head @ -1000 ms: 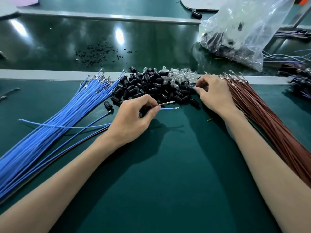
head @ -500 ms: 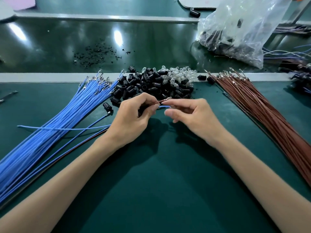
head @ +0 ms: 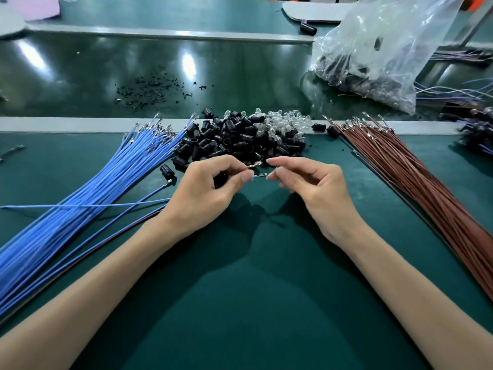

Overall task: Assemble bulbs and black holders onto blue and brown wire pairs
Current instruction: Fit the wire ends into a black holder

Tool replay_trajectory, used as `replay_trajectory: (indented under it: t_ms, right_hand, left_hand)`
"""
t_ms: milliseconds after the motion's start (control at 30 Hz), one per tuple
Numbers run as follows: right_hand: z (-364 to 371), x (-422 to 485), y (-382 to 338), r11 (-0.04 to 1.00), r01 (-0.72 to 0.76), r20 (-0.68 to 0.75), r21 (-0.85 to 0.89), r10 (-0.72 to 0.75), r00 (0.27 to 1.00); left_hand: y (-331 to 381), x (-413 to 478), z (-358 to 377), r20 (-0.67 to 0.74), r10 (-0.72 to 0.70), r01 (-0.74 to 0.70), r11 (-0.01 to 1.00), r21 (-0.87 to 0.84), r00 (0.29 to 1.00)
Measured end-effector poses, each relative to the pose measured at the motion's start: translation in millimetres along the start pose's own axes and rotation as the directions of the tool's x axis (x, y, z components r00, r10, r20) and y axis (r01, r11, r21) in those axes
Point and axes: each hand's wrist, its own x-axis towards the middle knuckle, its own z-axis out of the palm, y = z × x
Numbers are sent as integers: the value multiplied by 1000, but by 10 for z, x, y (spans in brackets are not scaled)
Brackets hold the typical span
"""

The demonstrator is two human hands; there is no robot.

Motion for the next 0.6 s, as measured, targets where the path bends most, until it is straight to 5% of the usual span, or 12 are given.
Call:
replay_trajectory:
  t_ms: [600]
  right_hand:
    - [50,-36,18,993,33,49,-116,-28,998]
  left_hand:
    - [32,-59,131,-89,143,-138,989,61,986]
